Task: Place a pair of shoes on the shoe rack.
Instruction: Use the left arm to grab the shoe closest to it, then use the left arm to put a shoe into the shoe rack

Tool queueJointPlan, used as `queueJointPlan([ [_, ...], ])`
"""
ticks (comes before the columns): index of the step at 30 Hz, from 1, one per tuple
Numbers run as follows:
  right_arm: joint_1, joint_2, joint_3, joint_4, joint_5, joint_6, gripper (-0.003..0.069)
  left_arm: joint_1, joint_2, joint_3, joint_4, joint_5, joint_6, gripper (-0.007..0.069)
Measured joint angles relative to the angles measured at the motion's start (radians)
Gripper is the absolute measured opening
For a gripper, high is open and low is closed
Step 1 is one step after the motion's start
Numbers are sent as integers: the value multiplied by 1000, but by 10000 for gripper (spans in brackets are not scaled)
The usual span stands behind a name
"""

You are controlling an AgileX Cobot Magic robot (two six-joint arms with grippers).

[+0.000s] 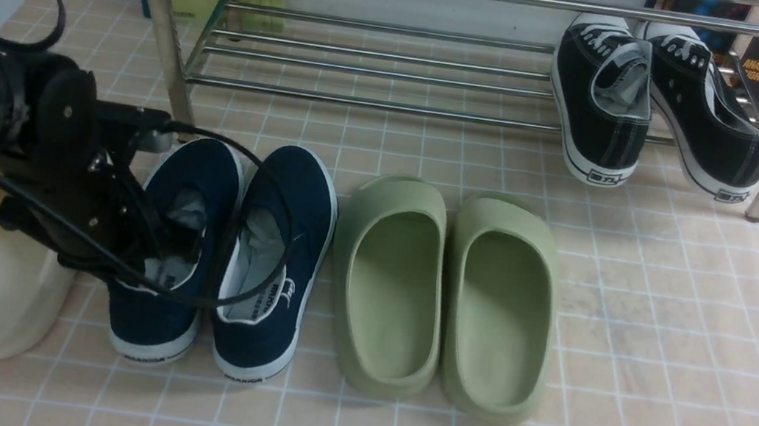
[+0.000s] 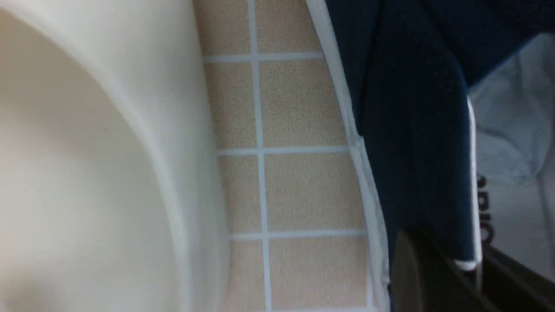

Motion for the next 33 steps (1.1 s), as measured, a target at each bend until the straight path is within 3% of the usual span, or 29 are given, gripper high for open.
queueJointPlan([
  [5,0,0,0,0,0,0,234,0,-91,-93,0,81,-2,47],
  [12,0,0,0,0,0,0,237,0,-67,-216,-20,32,-1,44],
  [26,0,0,0,0,0,0,238,0,312,-623,-43,-94,-7,44],
  [33,0,0,0,0,0,0,238,0,430,-730,-43,-165,-52,44],
])
